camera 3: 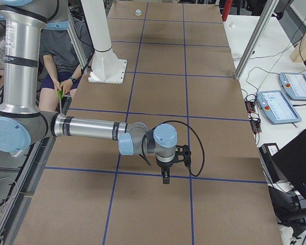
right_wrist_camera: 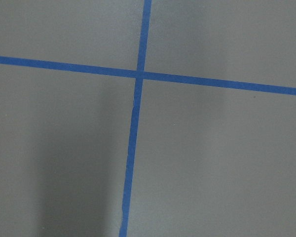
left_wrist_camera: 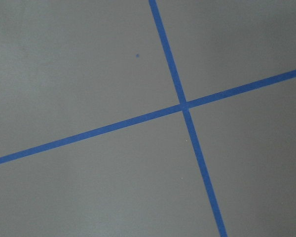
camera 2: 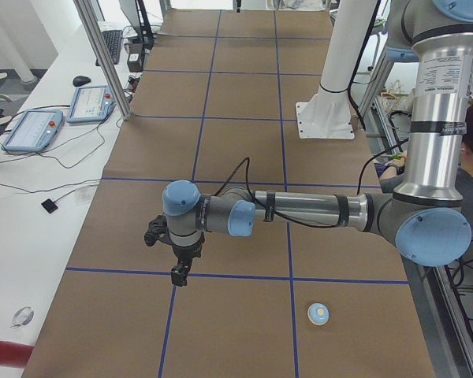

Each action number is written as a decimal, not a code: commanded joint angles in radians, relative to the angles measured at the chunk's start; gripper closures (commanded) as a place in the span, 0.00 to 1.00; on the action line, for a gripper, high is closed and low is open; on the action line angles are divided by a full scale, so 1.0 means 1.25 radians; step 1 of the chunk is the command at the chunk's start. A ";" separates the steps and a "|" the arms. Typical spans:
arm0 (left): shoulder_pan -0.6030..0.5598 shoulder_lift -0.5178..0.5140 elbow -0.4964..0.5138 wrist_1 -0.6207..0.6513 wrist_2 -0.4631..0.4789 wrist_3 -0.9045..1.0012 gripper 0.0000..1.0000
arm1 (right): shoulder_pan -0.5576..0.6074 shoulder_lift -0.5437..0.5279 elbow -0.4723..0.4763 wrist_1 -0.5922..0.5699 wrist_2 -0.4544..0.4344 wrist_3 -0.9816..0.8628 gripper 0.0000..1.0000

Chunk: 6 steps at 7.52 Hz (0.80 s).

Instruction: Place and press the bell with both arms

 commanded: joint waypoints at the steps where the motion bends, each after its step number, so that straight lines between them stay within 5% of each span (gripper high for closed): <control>1: 0.000 -0.010 -0.001 -0.002 0.006 -0.001 0.00 | 0.001 -0.007 0.002 0.001 0.001 0.001 0.00; 6: -0.001 -0.012 -0.010 -0.127 0.027 -0.034 0.00 | 0.000 -0.035 0.007 0.044 0.001 -0.001 0.00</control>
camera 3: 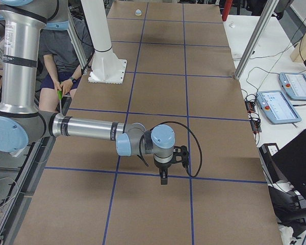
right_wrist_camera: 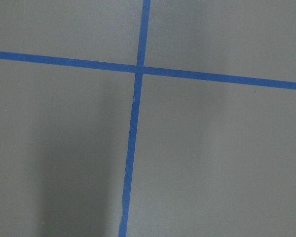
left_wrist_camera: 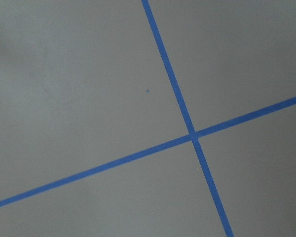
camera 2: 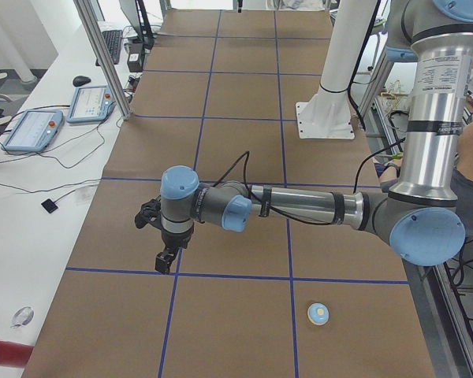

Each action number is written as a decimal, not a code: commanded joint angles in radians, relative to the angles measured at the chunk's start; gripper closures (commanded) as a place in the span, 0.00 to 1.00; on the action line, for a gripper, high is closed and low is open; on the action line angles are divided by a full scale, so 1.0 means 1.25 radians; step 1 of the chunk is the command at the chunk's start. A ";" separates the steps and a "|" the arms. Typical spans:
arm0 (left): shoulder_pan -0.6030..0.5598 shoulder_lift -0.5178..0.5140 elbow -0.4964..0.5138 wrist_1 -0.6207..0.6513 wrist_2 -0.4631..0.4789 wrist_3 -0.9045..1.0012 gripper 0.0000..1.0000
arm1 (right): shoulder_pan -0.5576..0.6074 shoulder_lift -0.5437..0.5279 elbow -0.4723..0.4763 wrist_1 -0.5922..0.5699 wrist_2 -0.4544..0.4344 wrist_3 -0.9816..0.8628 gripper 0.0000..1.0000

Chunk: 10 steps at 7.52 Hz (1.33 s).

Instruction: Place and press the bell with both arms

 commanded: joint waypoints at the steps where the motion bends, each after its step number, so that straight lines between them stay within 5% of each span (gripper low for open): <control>1: 0.001 0.004 0.005 -0.013 0.000 -0.020 0.00 | 0.000 -0.027 0.001 0.051 0.001 0.001 0.00; 5: 0.003 0.044 0.013 -0.016 -0.002 -0.019 0.00 | -0.001 -0.030 0.000 0.040 0.012 0.009 0.00; 10: 0.004 0.264 0.013 -0.210 -0.116 -0.040 0.00 | -0.067 -0.036 0.001 0.040 0.031 0.010 0.00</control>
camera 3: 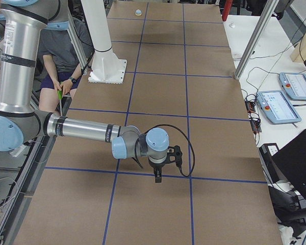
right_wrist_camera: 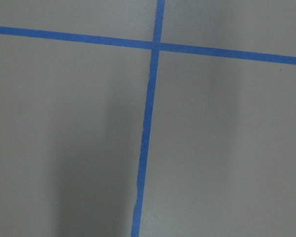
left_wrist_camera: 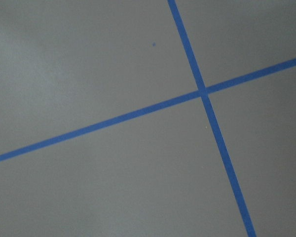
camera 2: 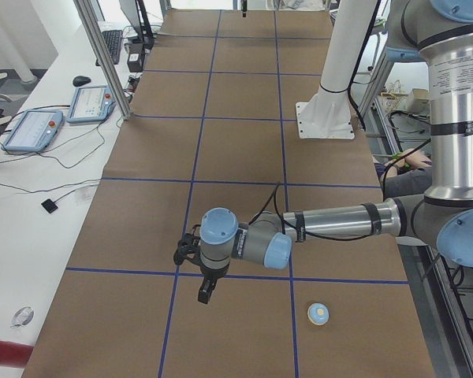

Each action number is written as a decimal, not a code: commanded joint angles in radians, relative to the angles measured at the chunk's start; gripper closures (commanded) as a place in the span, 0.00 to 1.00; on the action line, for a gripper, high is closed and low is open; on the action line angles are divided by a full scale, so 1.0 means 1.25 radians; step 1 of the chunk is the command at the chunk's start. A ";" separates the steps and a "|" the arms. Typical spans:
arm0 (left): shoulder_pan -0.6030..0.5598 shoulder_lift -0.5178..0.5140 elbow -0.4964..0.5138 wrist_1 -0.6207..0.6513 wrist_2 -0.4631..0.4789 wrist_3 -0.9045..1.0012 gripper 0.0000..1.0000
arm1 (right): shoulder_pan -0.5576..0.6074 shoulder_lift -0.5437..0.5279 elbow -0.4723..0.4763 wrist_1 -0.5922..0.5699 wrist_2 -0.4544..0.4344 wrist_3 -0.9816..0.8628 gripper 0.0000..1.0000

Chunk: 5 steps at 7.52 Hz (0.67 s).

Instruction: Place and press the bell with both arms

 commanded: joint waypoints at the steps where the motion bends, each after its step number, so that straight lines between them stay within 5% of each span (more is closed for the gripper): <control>1: 0.000 0.128 0.000 -0.162 -0.030 -0.005 0.00 | -0.018 -0.002 0.002 0.000 -0.008 0.002 0.00; 5: 0.017 0.216 0.002 -0.282 -0.147 -0.118 0.01 | -0.020 -0.002 0.002 0.000 -0.009 0.001 0.00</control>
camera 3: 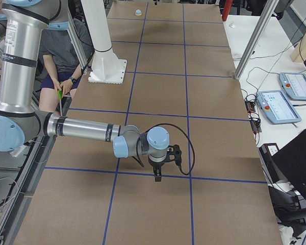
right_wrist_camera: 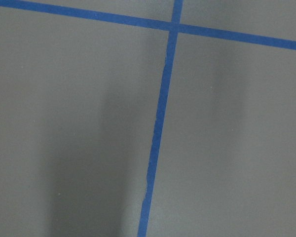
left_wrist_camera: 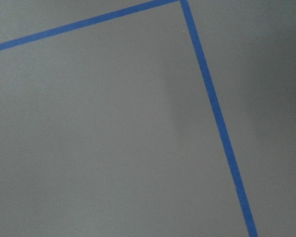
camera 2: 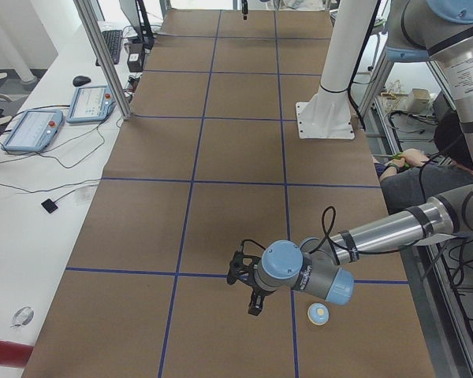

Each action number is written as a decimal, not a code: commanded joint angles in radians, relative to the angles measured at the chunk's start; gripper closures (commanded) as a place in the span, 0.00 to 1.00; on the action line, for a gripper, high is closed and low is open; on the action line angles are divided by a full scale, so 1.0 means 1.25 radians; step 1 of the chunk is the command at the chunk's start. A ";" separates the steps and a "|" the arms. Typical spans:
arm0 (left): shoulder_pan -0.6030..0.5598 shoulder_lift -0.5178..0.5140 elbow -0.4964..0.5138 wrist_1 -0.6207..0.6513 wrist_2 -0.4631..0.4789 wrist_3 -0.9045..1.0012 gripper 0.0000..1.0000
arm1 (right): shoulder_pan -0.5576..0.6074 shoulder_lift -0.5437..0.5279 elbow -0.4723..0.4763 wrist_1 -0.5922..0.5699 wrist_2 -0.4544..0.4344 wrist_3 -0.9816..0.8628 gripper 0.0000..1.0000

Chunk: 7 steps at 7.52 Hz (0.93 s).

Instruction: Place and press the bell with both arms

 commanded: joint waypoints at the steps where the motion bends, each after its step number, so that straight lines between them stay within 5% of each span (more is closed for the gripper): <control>1: 0.027 0.044 0.000 -0.016 -0.001 -0.010 0.01 | -0.001 0.000 0.000 0.000 0.000 0.000 0.00; 7: 0.324 0.093 0.014 -0.027 0.100 -0.230 0.00 | -0.001 -0.007 0.000 0.001 0.001 -0.002 0.00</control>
